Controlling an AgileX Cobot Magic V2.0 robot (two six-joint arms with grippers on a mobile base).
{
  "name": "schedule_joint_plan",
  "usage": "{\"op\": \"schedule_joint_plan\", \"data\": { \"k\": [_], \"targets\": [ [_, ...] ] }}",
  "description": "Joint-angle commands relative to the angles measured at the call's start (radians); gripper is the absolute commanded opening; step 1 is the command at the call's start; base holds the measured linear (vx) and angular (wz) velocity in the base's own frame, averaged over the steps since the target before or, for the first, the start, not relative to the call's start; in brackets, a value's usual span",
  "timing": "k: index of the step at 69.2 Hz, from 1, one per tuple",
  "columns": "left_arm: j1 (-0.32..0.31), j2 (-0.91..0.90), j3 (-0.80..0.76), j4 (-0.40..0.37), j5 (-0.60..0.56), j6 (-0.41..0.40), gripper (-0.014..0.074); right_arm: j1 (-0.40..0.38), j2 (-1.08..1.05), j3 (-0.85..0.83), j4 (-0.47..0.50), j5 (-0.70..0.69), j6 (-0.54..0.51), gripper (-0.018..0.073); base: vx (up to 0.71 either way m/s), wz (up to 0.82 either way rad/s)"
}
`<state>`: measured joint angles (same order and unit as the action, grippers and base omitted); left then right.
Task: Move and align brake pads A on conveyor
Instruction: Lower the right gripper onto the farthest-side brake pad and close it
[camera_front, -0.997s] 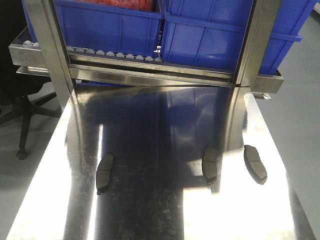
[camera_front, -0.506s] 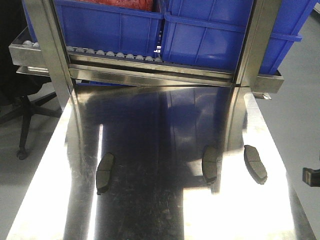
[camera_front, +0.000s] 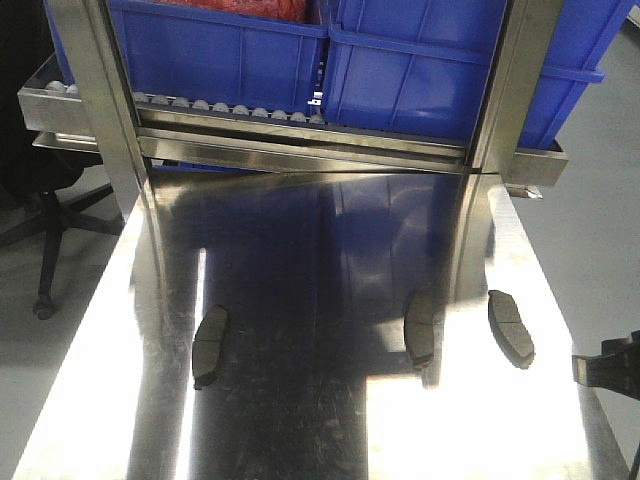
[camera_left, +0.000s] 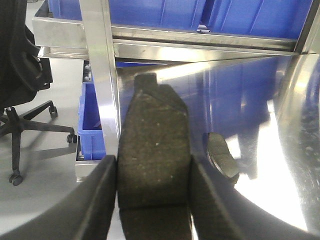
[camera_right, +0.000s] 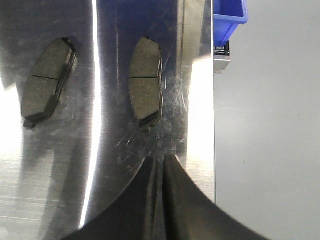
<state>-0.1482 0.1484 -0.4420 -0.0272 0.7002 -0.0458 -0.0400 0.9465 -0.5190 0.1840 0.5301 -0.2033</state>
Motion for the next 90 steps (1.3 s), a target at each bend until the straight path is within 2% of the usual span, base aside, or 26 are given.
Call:
{"op": "schedule_joint_plan", "data": {
  "k": [1, 19, 31, 54, 59, 65, 70, 76, 90],
  "targets": [
    [-0.006, 0.010, -0.027, -0.009, -0.090, 0.001, -0.0006, -0.004, -0.003, -0.034, 0.001, -0.047, -0.019, 0.0109, 0.00, 0.00],
    [-0.006, 0.010, -0.027, -0.009, -0.090, 0.001, -0.0006, -0.004, -0.003, -0.035, 0.000, -0.034, -0.048, 0.0344, 0.00, 0.00],
    [-0.006, 0.010, -0.027, -0.009, -0.090, 0.001, -0.0006, -0.004, 0.011, -0.062, 0.003, -0.026, -0.048, 0.0445, 0.00, 0.00],
    [-0.006, 0.010, -0.027, -0.009, -0.090, 0.001, -0.0006, -0.003, 0.270, -0.300, 0.009, 0.147, -0.006, 0.0449, 0.00, 0.00],
    [-0.006, 0.010, -0.027, -0.009, -0.090, 0.001, -0.0006, 0.019, 0.331, -0.348, 0.003, 0.177, 0.002, 0.0449, 0.00, 0.00],
    [-0.006, 0.010, -0.027, -0.009, -0.090, 0.001, -0.0006, 0.073, 0.415, -0.410, -0.023, 0.205, 0.014, 0.0449, 0.00, 0.00],
    [-0.006, 0.010, -0.027, -0.009, -0.090, 0.001, -0.0006, 0.107, 0.477, -0.458, -0.063, 0.213, 0.081, 0.0449, 0.00, 0.00],
    [-0.006, 0.010, -0.027, -0.009, -0.090, 0.001, -0.0006, 0.104, 0.555, -0.519, -0.089, 0.245, 0.143, 0.0449, 0.00, 0.00],
    [-0.006, 0.010, -0.027, -0.009, -0.090, 0.001, -0.0006, 0.104, 0.725, -0.663, -0.109, 0.363, 0.136, 0.0449, 0.00, 0.00]
  ]
}}
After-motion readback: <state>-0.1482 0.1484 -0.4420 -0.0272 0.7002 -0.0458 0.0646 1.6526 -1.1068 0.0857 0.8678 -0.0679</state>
